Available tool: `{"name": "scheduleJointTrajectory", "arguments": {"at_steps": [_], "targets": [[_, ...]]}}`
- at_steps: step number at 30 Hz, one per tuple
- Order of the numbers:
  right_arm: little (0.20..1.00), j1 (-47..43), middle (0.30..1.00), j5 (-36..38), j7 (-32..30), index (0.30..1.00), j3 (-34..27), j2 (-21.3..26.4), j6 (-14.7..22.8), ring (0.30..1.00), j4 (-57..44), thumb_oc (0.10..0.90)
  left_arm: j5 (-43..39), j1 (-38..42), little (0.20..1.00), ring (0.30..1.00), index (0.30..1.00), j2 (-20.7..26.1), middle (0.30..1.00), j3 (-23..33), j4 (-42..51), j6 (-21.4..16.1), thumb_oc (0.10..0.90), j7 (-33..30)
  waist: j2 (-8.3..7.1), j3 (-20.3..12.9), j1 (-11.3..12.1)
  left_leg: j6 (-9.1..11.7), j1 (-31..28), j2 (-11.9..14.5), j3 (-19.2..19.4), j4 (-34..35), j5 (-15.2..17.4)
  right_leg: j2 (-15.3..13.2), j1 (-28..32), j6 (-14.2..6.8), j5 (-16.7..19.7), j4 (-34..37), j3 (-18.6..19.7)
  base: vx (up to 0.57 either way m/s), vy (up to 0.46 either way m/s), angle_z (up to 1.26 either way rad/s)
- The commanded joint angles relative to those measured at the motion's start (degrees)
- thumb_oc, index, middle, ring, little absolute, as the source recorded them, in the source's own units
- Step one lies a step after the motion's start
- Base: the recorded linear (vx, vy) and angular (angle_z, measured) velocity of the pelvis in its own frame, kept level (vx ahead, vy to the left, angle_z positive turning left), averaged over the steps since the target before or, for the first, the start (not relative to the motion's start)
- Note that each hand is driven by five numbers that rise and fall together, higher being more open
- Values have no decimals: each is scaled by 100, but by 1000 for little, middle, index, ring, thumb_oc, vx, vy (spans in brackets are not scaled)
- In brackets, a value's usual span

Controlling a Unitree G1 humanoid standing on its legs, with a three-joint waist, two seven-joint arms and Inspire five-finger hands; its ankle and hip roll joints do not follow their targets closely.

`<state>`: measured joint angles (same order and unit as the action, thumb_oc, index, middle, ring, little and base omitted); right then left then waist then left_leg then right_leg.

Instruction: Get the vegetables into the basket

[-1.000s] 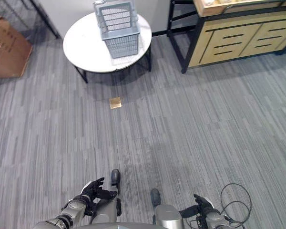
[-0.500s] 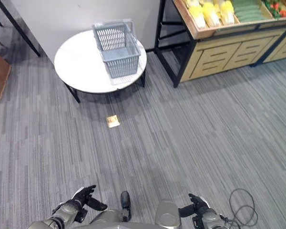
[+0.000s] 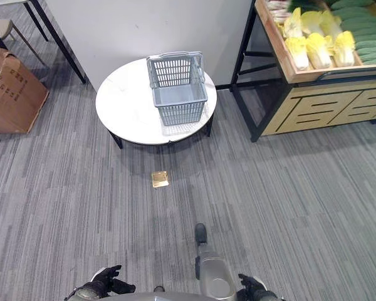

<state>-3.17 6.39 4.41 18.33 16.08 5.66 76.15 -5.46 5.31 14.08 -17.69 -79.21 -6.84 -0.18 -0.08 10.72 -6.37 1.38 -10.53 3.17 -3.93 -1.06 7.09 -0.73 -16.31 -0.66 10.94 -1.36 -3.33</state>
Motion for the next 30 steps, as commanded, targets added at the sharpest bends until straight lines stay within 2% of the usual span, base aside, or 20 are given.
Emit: {"name": "scheduleJointTrajectory", "arguments": {"at_steps": [1,2,3,4,5,9,11,13,14,15,16,18,20,22,25,26,27,28,29,30], "targets": [[1000,-66,1000,40,-25,1000,42,438,146,1000,-130,900,139,162,1000,1000,1000,46,1000,30,76,-98,900,-29,141,120,-172,345,184,17,122,-329,-461,-235,121,-593,-324,-314,126,227,-213,42],[1000,-68,1000,73,-18,1000,48,464,157,1000,-166,900,129,169,1000,1000,1000,7,1000,11,101,-106,900,-36,171,111,-186,424,223,54,76,-485,-644,-197,208,-540,-368,-291,125,144,-137,32],[1000,-68,1000,73,-18,1000,48,466,156,1000,-167,900,129,169,1000,1000,1000,5,1000,11,101,-106,900,-36,173,114,-190,426,220,57,72,-486,-643,-196,213,-539,-369,-290,120,175,-202,8],[1000,-100,1000,89,-35,1000,67,529,172,1000,-194,900,73,205,1000,1000,1000,-60,1000,-23,189,-124,900,-69,173,132,-185,607,440,57,-4,-1180,-1044,-168,357,-424,-468,-265,101,166,-217,-5],[1000,-120,1000,75,-51,1000,80,581,171,1000,-165,900,-14,229,1000,1000,1000,-71,1000,-23,253,-131,900,-81,138,172,-144,677,662,19,-83,-1628,-1226,-174,456,-345,-539,-267,118,164,-216,-5],[1000,-100,1000,100,-97,1000,17,690,172,1000,-76,900,-125,282,1000,1000,1000,-81,1000,-43,303,-148,900,-114,121,264,-59,636,1039,17,-73,-1940,-1451,-207,736,-243,-751,-272,127,126,-115,4],[1000,-69,1000,161,-129,1000,-83,740,153,1000,-13,900,-61,291,1000,1000,1000,-118,1000,-142,313,-170,900,-146,95,311,-3,466,1561,40,178,-1535,-1187,-331,955,-270,-911,-245,126,210,-66,20],[1000,-68,1000,161,-129,1000,-84,741,153,1000,-13,900,-61,291,1000,1000,1000,-119,1000,-143,313,-171,900,-146,97,323,4,465,1548,44,184,-1543,-1175,-328,968,-270,-915,-246,131,128,-2,28],[1000,-64,1000,148,-167,1000,-105,767,148,1000,5,900,-33,270,1000,1000,1000,-103,1000,-170,310,-182,900,-188,127,307,57,423,1883,69,317,-827,-1032,-367,1062,-325,-1036,-195,142,207,28,8],[1000,-56,1000,153,-185,1000,-115,774,146,1000,-7,900,-40,260,1000,1000,1000,-92,1000,-185,330,-189,900,-201,138,316,107,416,1995,80,323,-594,-1061,-373,1127,-339,-1069,-183,164,392,115,7],[1000,-49,1000,142,-246,1000,-116,771,155,1000,-19,900,-20,263,1000,1000,1000,-84,1000,-222,349,-216,900,-235,268,316,182,472,2328,244,293,69,-1606,-291,1275,-357,-1166,-129,271,351,143,4],[1000,-68,1000,128,-271,1000,-141,767,166,1000,-32,900,9,276,1000,1000,1000,-51,1000,-220,349,-228,900,-225,304,297,254,561,2468,263,276,438,-1826,-264,1523,-383,-1251,-53,461,388,162,-22],[1000,-66,1000,83,-262,1000,-169,754,166,1000,10,900,34,247,1000,1000,1000,-27,1000,-211,322,-232,900,-192,304,246,315,606,2444,304,348,475,-1946,-296,1772,-429,-1334,-28,645,381,195,-69],[1000,40,1000,-10,-242,1000,-198,675,139,1000,58,900,85,182,1000,1000,1000,-42,1000,-194,267,-191,900,-169,259,150,292,549,2271,348,546,520,-1843,-399,1915,-517,-1412,-18,730,335,264,-83],[1000,97,1000,-103,-224,1000,-171,577,109,1000,52,900,219,192,1000,1000,1000,-13,1000,-239,249,-175,900,-150,122,80,234,362,2142,203,787,411,-1668,-708,1898,-715,-1271,-166,885,237,271,-59],[1000,98,1000,-103,-224,1000,-171,575,109,1000,51,900,219,191,1000,1000,1000,-11,1000,-239,249,-176,900,-150,114,81,242,358,2138,198,798,408,-1662,-716,1899,-719,-1274,-167,895,212,294,-27],[1000,47,1000,-169,-188,1000,-94,501,71,1000,59,900,266,210,1000,1000,1000,39,1000,-251,259,-174,900,-126,2,72,227,205,2088,106,1008,270,-1471,-881,1720,-855,-907,-400,1079,121,168,-26],[1000,47,1000,-169,-188,1000,-94,501,71,1000,59,900,266,210,1000,1000,1000,40,1000,-251,259,-174,900,-126,2,72,229,205,2089,106,1010,270,-1471,-881,1719,-855,-907,-401,1081,249,356,-43],[1000,13,1000,-181,-145,1000,-31,440,55,1000,29,900,246,211,1000,1000,1000,88,1000,-239,293,-176,900,-112,-93,63,237,94,2056,3,1148,145,-1275,-1039,1614,-937,-516,-508,1197,168,277,-38],[1000,-27,1000,-170,-148,1000,-20,408,50,1000,12,900,215,226,1000,1000,1000,130,1000,-210,296,-176,900,-139,-132,72,243,53,2034,-26,1205,117,-1228,-1088,1502,-977,-332,-617,1244,200,321,-31]]}}
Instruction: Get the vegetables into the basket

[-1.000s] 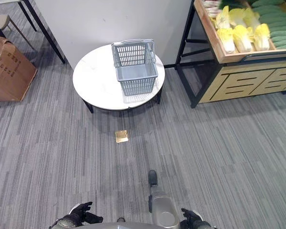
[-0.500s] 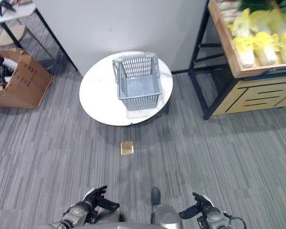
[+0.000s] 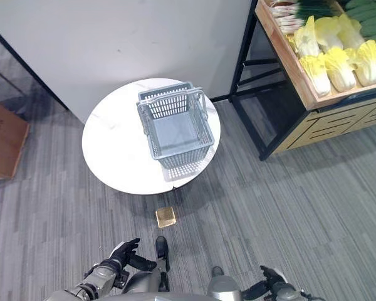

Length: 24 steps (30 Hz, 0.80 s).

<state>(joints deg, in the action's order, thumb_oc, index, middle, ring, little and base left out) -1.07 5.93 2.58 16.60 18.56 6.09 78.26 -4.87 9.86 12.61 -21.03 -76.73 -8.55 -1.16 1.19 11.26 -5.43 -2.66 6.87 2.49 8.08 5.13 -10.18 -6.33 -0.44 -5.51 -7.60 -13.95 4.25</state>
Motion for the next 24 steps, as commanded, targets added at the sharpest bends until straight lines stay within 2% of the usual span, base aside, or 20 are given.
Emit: {"name": "scheduleJointTrajectory", "arguments": {"at_steps": [1,4,5,6,7,8,10,11,12,14,15,16,17,19,24], "targets": [[1000,-263,1000,-108,34,1000,166,139,7,1000,-223,900,135,-227,1000,1000,1000,301,1000,140,61,-6,900,-45,-272,25,163,414,281,13,41,-545,575,-568,-152,-496,1660,541,483,111,216,-15],[1000,-350,1000,-91,39,1000,218,93,17,1000,-328,900,94,-223,1000,1000,1000,388,1000,201,75,-14,900,-66,-287,64,214,301,220,-71,100,-677,770,-680,-274,-498,1977,263,343,129,192,-27],[1000,-466,1000,-230,313,1000,381,241,13,1000,-349,900,-162,738,1000,1000,1000,1519,1000,508,-516,347,900,237,-294,-25,-16,328,9,-61,287,-572,808,-682,-331,-517,2163,140,436,153,206,-4],[1000,-423,1000,-226,152,1000,429,92,15,1000,-425,900,-26,162,1000,1000,1000,860,1000,378,-245,202,900,115,-326,-27,52,262,-64,-44,356,-562,888,-747,-378,-517,2114,62,260,127,160,-2],[1000,-423,1000,-226,152,1000,429,93,15,1000,-425,900,-26,162,1000,1000,1000,859,1000,378,-245,202,900,115,-325,-30,53,262,-60,-43,357,-562,888,-746,-382,-517,2114,62,261,37,71,-27],[1000,-465,1000,-238,79,1000,385,4,1,1000,-443,900,151,-118,1000,1000,1000,628,1000,400,-78,107,900,2,-383,-17,154,252,-119,-25,427,-557,942,-879,-439,-520,2137,53,-101,32,-16,-54],[1000,-489,1000,-190,76,1000,352,-32,38,1000,-480,900,238,-369,1000,1000,1000,542,1000,410,-118,54,900,-21,-428,-21,312,282,-202,-30,421,-491,983,-1023,-467,-565,2129,382,-697,102,-80,-61],[1000,-532,1000,-148,80,1000,329,-19,64,1000,-475,900,215,-349,1000,1000,1000,525,1000,411,-142,47,900,-21,-384,21,295,329,-247,9,341,-507,1007,-893,-673,-566,1858,759,-795,176,-140,-23],[1000,-549,1000,-104,85,1000,331,-32,80,1000,-460,900,246,-324,1000,1000,1000,509,1000,354,-166,21,900,-11,-373,65,234,385,-306,48,219,-531,1032,-796,-855,-591,1758,1052,-676,180,-166,20],[1000,-525,1000,-101,106,1000,378,-37,97,1000,-483,900,274,-354,1000,1000,1000,521,1000,351,-193,7,900,19,-373,113,195,457,-422,105,55,-570,1059,-694,-893,-600,1650,1019,-441,124,-174,46],[1000,-505,1000,-109,107,1000,379,-40,91,1000,-472,900,305,-365,1000,1000,1000,523,1000,357,-202,5,900,34,-368,95,218,486,-444,127,5,-582,1064,-667,-817,-577,1488,1106,-463,55,-90,50],[1000,-504,1000,-109,107,1000,379,-40,91,1000,-472,900,306,-366,1000,1000,1000,523,1000,357,-202,5,900,34,-366,101,211,488,-450,129,-3,-583,1065,-666,-806,-575,1485,1108,-471,9,-211,60],[1000,-534,1000,-128,121,1000,454,-44,99,1000,-524,900,304,-367,1000,1000,1000,513,1000,378,-239,12,900,26,-381,83,272,576,-453,221,-56,-553,1003,-601,-712,-501,1405,1224,-567,-32,-364,62],[1000,-566,1000,-162,116,1000,579,64,159,1000,-619,900,252,-389,1000,1000,1000,445,1000,394,-219,16,900,12,-264,30,322,778,-426,451,-228,-324,698,-329,-482,-353,1280,1507,-803,-46,-479,29],[1000,-507,1000,110,28,1000,330,224,170,1000,-467,900,161,-360,1000,1000,1000,304,1000,333,-188,0,900,-73,-124,-43,287,951,-402,644,-338,-13,395,-123,-330,-245,1199,1684,-988,-23,-191,19]]}}
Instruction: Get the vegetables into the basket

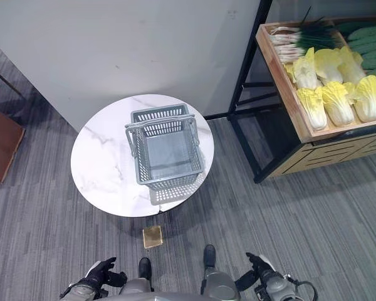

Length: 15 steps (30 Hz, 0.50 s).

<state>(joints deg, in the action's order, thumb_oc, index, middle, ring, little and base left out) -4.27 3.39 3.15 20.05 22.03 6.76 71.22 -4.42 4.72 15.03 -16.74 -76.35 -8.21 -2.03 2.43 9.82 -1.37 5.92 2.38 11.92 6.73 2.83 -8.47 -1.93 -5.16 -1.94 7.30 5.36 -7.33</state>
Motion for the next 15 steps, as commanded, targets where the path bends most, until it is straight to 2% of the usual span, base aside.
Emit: {"name": "scheduleJointTrajectory", "arguments": {"at_steps": [1,4,6,9,10,11,15], "targets": [[1000,-162,1000,417,-29,1000,-65,-122,96,1000,285,900,100,154,1000,1000,1000,50,1000,-87,-231,-40,900,0,-242,83,-123,100,43,-292,-207,217,220,-550,176,-601,-287,-213,147,35,-79,23],[1000,-80,1000,691,-86,1000,-298,-105,115,1000,427,900,17,110,1000,1000,1000,22,1000,-27,-267,-50,900,-75,-239,13,-152,112,7,-283,-190,217,247,-532,275,-608,-269,-119,122,52,-34,12],[1000,-28,1000,1125,-183,1000,-712,-36,184,1000,555,900,-56,18,1000,1000,1000,12,1000,138,-400,-48,900,-156,-252,-90,-180,115,-64,-270,-145,217,311,-546,375,-635,-263,-67,126,77,1,6],[1000,-49,1000,1251,-314,1000,-900,100,278,1000,336,900,-81,-57,1000,1000,1000,-16,1000,231,-435,-45,900,-229,-273,-132,-190,111,-120,-278,-124,217,357,-568,437,-654,-259,-57,125,34,33,-1],[1000,33,1000,809,-630,1000,-1051,708,443,1000,-1139,900,-132,-233,1000,1000,1000,-12,1000,405,-301,-76,900,-277,-303,-122,-234,105,-109,-310,-111,217,394,-612,411,-701,-217,-53,158,-13,64,-2],[1000,48,1000,805,-631,1000,-1058,713,431,1000,-1157,900,-131,-237,1000,1000,1000,-15,1000,401,-300,-75,900,-278,-300,-123,-231,105,-114,-309,-111,217,396,-612,415,-702,-219,-53,158,-20,87,-3],[1000,151,1000,40,-830,1000,-1208,1600,613,1000,-3421,900,-187,-350,1000,1000,1000,-5,1000,546,-168,-97,900,-250,-337,-97,-261,95,-77,-355,-98,217,424,-685,366,-768,-163,-48,158,-10,67,0]]}}
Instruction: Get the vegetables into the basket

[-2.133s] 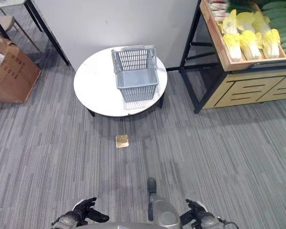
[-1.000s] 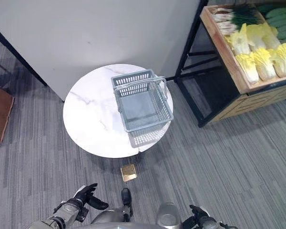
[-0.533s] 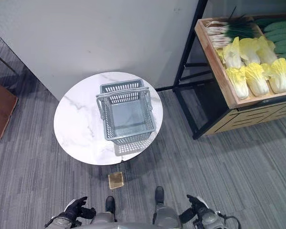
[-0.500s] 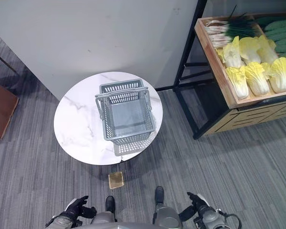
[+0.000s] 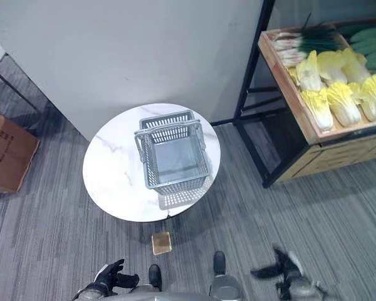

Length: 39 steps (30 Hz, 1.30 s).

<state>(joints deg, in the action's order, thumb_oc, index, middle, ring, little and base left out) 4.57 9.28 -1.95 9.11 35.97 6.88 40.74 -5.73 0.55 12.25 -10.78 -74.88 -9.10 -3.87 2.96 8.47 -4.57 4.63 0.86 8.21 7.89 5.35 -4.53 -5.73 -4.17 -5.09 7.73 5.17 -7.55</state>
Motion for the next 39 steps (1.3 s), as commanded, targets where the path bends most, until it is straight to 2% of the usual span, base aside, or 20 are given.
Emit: {"name": "scheduleJointTrajectory", "arguments": {"at_steps": [1,4,5,8,12,13,16,19,20,21,22,26,28,34,39], "targets": [[1000,-759,1000,-1069,-357,1000,-208,686,700,1000,-1601,900,-36,41,1000,1000,1000,291,1000,51,-305,-3,900,-62,-416,56,89,220,80,-9,-224,-35,52,-342,269,-477,-202,-33,179,8,63,4],[1000,-1043,1000,-1706,-482,1000,-163,1120,787,1000,-2378,900,29,82,1000,1000,1000,296,1000,82,-306,-5,900,-32,-441,44,160,215,85,-31,-235,-35,82,-388,279,-495,-192,-32,154,22,40,3],[1000,-1266,1000,-1950,-479,1000,-52,1333,806,1000,-2596,900,61,93,1000,1000,1000,304,1000,74,-312,-6,900,-30,-444,36,200,214,80,-39,-246,-35,95,-404,296,-503,-203,-26,137,38,24,6],[1000,-2150,1000,-2159,-557,1000,406,1564,834,1000,-2840,900,86,111,1000,1000,1000,336,1000,-8,-302,2,900,-20,-457,40,360,208,104,-63,-292,-35,95,-426,315,-507,-211,-18,103,20,18,7],[1000,-3034,1000,-2134,-626,1000,952,1480,800,1000,-2788,900,60,170,1000,1000,1000,350,1000,-79,-313,21,900,-70,-467,97,459,210,165,-78,-332,-35,70,-424,290,-500,-210,-17,78,-14,2,9],[1000,-3655,1000,-2193,-688,1000,1327,1459,754,1000,-2673,900,31,207,1000,1000,1000,373,1000,-174,-303,31,900,-112,-477,145,559,219,232,-76,-365,-35,44,-423,252,-496,-204,-17,61,-16,-8,10],[1000,-4451,1000,-2158,-762,1000,1771,1239,674,1000,-2483,900,-72,260,1000,1000,1000,373,1000,-297,-292,20,900,-179,-479,229,650,226,332,-80,-419,-35,0,-417,189,-486,-189,-17,47,-27,-3,13],[1000,-5363,1000,-2140,-824,1000,2271,1178,593,1000,-1946,900,-101,326,1000,1000,1000,386,1000,-462,-267,-7,900,-247,-497,302,736,231,431,-81,-461,-35,-34,-406,119,-474,-180,-17,29,-12,-3,15],[1000,-5822,1000,-2043,-862,1000,2569,1052,547,1000,-1429,900,-279,354,1000,1000,1000,397,1000,-477,-250,-26,900,-257,-512,337,793,230,502,-69,-492,-35,-54,-403,61,-472,-168,-17,22,-11,-10,9],[1000,-5827,1000,-2042,-863,1000,2574,1050,549,1000,-1425,900,-279,354,1000,1000,1000,396,1000,-475,-250,-27,900,-257,-511,337,789,230,504,-69,-493,-35,-55,-403,61,-472,-168,-17,21,-19,-22,5],[1000,-6243,1000,-2026,-852,1000,2848,977,490,1000,-998,900,-358,399,1000,1000,1000,421,1000,-588,-217,-61,900,-269,-540,383,862,233,577,-73,-533,-35,-83,-392,0,-464,-156,-17,19,-6,-15,4],[1000,-6879,1000,-1993,-774,1000,3314,757,412,1000,-126,900,-355,502,1000,1000,1000,415,1000,-815,-239,-85,900,-305,-565,433,928,237,686,-81,-572,-35,-115,-384,-81,-455,-150,-17,7,1,-2,3],[1000,-7195,1000,-2225,-737,1000,3642,711,356,1000,204,900,-395,549,1000,1000,1000,440,1000,-874,-238,-105,900,-319,-570,460,962,242,730,-85,-596,-35,-128,-382,-116,-456,-145,-17,4,10,2,4],[1000,-7754,1000,-2237,-834,1000,3928,342,274,1000,1269,900,-515,681,1000,1000,1000,471,1000,-1028,-243,-148,900,-419,-554,572,1057,243,902,-120,-666,-35,-172,-404,-252,-463,-131,-17,-23,0,7,3],[1000,-7953,1000,-2196,-889,1000,4018,235,238,1000,1644,900,-561,740,1000,1000,1000,465,1000,-1090,-245,-154,900,-476,-535,623,1124,240,1017,-152,-702,-35,-198,-427,-328,-473,-117,-17,-42,0,8,4]]}}
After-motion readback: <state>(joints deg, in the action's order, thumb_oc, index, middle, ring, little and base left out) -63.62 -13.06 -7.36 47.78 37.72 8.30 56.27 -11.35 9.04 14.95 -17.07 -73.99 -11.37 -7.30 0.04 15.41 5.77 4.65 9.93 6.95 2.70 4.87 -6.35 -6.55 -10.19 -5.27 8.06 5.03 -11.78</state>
